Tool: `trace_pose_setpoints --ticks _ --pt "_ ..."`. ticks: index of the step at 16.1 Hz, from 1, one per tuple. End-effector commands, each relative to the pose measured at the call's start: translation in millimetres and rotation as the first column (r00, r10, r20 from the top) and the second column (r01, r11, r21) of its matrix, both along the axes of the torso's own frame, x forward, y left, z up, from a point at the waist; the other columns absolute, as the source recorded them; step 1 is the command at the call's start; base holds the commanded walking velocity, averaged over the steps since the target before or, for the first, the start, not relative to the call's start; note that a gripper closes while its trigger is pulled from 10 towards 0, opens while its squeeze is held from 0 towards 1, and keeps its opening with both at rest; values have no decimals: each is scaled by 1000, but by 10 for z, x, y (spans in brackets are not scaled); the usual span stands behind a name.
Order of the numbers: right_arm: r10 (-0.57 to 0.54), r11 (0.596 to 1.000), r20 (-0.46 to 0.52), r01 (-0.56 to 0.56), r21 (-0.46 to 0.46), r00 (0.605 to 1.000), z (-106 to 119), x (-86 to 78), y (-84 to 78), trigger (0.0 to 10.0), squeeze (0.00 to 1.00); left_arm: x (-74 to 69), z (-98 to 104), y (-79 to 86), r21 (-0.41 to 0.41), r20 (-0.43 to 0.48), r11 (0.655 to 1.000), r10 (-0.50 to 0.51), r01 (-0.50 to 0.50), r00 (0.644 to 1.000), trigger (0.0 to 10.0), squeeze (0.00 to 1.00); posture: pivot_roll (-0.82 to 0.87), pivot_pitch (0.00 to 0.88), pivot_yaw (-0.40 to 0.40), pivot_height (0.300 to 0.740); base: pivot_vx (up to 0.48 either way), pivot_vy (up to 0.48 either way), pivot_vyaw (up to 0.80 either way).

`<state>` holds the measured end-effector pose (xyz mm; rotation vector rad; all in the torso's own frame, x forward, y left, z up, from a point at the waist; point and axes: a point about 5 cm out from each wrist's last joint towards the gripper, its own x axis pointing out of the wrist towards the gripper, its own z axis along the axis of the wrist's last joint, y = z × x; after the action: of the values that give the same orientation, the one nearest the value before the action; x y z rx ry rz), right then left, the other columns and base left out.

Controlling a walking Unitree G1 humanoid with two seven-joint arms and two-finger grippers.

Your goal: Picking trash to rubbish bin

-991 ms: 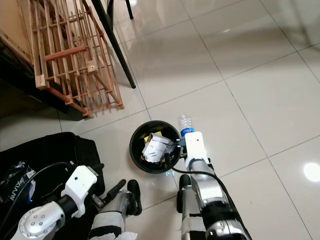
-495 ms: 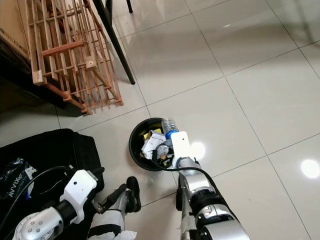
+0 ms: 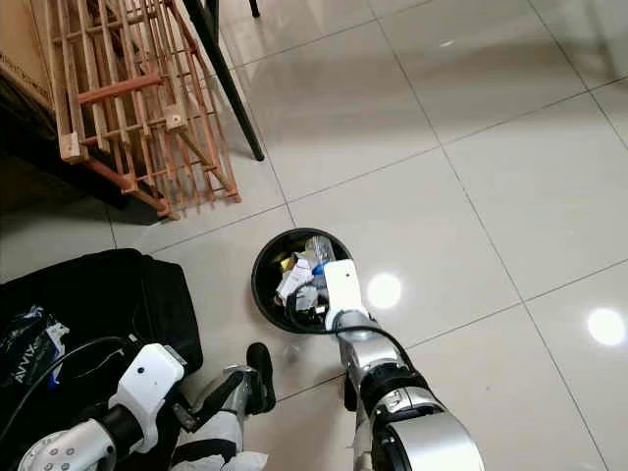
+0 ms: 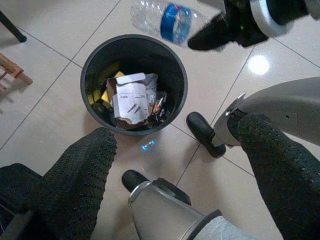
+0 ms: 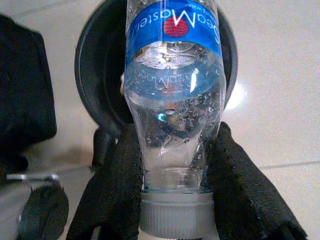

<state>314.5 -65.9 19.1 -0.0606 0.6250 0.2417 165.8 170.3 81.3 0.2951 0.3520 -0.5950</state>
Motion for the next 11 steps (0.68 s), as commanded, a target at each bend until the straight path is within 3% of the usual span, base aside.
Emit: trace_pose_setpoints --ticks 1,6,8,9,11 --pt "11 1000 -74 -10 13 997 -152 -148 64 10000 0 -101 -59 28 19 -46 1000 12 -11 999 10000 0 261 558 52 740 0 0 0" --pt "19 1000 -94 -17 23 995 -191 -190 98 10000 0 -124 -57 24 25 -55 1000 10 -8 998 10000 0 261 565 52 740 0 0 0" --pt "6 1000 -47 -6 18 999 -135 -134 86 10000 0 -126 -61 21 26 -57 1000 10 -9 998 10000 0 260 566 52 740 0 0 0" --pt "-7 1000 -22 7 3 1000 -108 -101 57 10000 941 -128 -61 21 27 -57 1000 10 -9 998 10000 0 260 566 52 740 0 0 0" --pt "-40 999 13 40 -21 999 -71 -54 -6 10000 1000 -131 -61 22 28 -59 1000 10 -9 998 10000 0 261 565 53 740 0 0 0"
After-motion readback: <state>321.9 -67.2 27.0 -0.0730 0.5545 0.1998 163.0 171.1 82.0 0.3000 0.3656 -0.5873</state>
